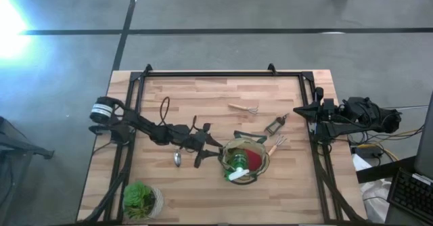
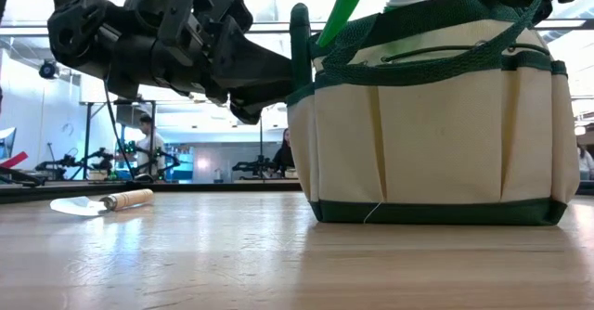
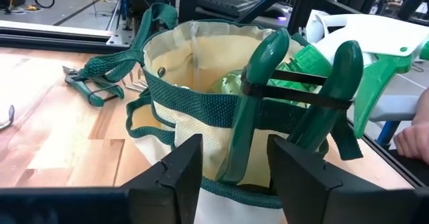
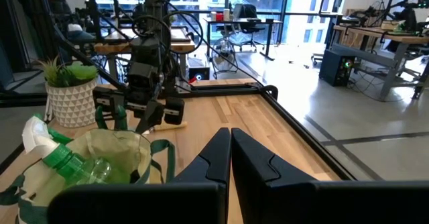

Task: Pick & Place Garden tools in Gardening bag
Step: Put the shear scissors into the side pocket of the gardening bag

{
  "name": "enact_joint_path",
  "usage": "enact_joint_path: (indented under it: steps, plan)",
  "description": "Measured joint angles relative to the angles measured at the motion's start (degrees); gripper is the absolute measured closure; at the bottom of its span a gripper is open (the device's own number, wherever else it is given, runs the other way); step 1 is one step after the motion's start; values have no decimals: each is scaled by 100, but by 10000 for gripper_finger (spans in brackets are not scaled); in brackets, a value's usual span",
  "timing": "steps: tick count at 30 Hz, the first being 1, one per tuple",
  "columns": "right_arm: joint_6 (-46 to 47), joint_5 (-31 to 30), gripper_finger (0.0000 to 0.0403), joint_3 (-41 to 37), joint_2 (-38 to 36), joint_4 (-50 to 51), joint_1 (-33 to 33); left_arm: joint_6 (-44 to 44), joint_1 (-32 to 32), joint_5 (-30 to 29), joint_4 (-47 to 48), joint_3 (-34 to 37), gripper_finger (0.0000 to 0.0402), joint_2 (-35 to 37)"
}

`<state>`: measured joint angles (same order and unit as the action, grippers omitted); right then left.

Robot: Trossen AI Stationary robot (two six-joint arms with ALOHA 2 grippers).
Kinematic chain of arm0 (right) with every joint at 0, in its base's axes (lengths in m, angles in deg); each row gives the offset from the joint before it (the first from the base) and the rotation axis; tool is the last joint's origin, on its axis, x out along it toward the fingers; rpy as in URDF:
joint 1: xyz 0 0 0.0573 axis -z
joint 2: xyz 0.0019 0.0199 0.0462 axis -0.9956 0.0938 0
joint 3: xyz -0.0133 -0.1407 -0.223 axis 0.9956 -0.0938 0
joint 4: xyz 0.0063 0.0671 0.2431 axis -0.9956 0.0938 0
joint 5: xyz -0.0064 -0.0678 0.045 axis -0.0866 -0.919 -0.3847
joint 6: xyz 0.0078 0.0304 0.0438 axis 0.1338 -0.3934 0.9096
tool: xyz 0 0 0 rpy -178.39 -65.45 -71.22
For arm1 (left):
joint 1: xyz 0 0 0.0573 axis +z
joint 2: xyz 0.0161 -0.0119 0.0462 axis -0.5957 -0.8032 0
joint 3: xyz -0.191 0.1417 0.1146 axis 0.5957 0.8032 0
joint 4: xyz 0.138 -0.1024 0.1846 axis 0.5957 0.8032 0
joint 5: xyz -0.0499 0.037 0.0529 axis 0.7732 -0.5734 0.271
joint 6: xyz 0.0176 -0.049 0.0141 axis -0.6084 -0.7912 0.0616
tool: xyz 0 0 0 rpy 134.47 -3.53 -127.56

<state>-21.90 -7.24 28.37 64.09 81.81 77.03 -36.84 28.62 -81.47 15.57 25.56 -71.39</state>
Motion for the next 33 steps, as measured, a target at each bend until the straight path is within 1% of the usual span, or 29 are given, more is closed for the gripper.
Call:
enact_joint_path:
  steps: [7,16,19,27,33]
  plan:
    - [0,2,394,0,0,2,0,-6,-2,2,123,7,234,30]
    - [0,1,394,0,0,1,2,-59,-1,1,918,35,234,543]
    - [0,2,394,0,0,2,0,-61,-2,1,1043,128,234,692]
    - [0,0,394,0,-1,-2,2,-90,-2,-3,1072,381,235,1039]
    - [0,0,394,0,-2,-3,2,-128,-2,-203,1058,701,236,1439]
